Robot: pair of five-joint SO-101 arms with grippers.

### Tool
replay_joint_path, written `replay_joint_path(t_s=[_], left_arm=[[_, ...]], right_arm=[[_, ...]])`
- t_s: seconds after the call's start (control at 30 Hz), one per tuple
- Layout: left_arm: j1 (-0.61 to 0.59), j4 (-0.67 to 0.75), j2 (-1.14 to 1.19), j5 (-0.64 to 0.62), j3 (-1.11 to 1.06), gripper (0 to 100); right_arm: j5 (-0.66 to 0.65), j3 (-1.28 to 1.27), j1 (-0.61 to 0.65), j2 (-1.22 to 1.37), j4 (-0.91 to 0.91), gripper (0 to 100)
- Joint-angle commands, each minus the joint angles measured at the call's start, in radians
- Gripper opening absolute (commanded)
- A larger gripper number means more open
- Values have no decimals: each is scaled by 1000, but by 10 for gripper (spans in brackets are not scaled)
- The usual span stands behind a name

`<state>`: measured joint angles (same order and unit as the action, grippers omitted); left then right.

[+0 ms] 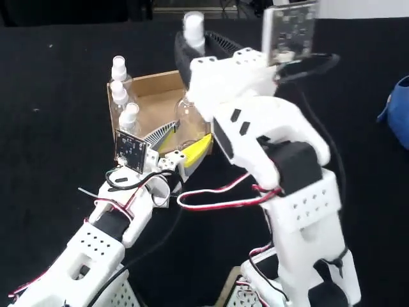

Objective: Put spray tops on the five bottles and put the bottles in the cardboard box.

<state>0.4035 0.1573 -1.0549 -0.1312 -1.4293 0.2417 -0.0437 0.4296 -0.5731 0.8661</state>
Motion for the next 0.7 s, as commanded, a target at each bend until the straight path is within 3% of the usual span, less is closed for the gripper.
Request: replay_joint_path(t_s=[0.0, 0.27, 0.67], left_arm=[[13, 28, -14, -3, 15, 30], [12, 28, -14, -3, 15, 30], [8, 28, -14, -3, 15, 30]], right_arm=[[-147, -51, 64, -67, 3, 14], [-176, -8, 147, -70, 98, 225], [-183, 174, 140, -108, 414, 230]])
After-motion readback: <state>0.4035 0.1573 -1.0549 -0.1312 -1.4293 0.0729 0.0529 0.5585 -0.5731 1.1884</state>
